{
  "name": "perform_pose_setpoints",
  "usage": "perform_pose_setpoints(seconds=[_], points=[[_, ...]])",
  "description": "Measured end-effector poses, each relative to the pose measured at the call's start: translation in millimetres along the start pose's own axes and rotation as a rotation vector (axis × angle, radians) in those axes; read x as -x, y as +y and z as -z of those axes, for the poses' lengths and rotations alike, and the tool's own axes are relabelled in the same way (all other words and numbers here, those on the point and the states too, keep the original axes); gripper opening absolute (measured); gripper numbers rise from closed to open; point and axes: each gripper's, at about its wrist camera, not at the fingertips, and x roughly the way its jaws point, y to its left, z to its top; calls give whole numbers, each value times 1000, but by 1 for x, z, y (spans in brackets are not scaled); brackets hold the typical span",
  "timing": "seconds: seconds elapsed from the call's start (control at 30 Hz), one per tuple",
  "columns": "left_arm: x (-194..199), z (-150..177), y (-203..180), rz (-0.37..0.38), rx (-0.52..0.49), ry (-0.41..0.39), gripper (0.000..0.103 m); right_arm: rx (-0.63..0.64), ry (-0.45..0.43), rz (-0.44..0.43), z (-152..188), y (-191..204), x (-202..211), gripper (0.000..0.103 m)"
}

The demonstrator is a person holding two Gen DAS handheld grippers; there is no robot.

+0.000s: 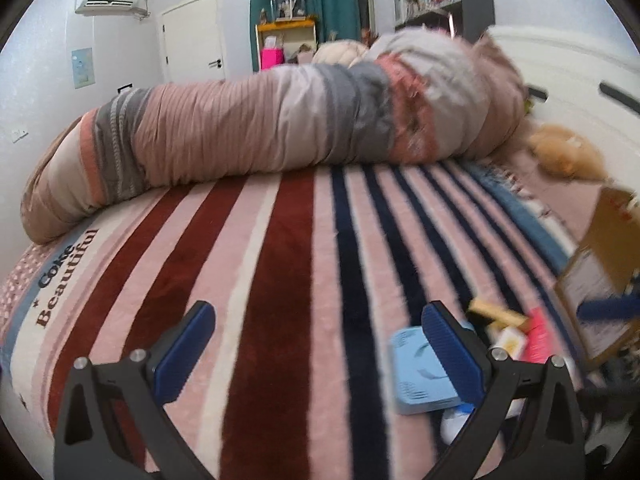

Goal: Organize rigid objects
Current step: 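Grasp the light blue square case with the right tool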

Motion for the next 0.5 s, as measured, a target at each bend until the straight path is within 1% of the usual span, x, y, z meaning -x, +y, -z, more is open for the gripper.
perform_pose_setpoints(seconds=[0.03, 0.1, 0.13, 0.2, 0.27, 0.33, 0.4, 0.47, 0.5], points=[[-5, 2, 2, 0, -5, 2, 103, -17, 39, -27, 2, -2, -15, 69], [-14, 6, 9, 8, 22, 12, 103, -47, 113, -64, 7, -5, -46, 69], [-19, 6, 14, 30, 49, 29, 103, -55, 139, -69, 8, -7, -57, 69], [-23, 9, 21, 60, 86, 37, 103, -61, 187, -77, 10, -10, -79, 69], [-28, 12, 26, 62, 106, 57, 103, -73, 225, -68, 9, -13, -97, 71], [-31, 14, 27, 43, 106, 77, 103, -84, 247, -68, 7, -16, -109, 75], [-33, 16, 29, 32, 104, 94, 102, -89, 252, -62, 3, -17, -118, 87], [-37, 18, 33, 50, 112, 99, 102, -81, 247, -42, -1, -13, -128, 91], [-37, 17, 34, 58, 114, 99, 103, -75, 244, -28, -4, -11, -133, 91]])
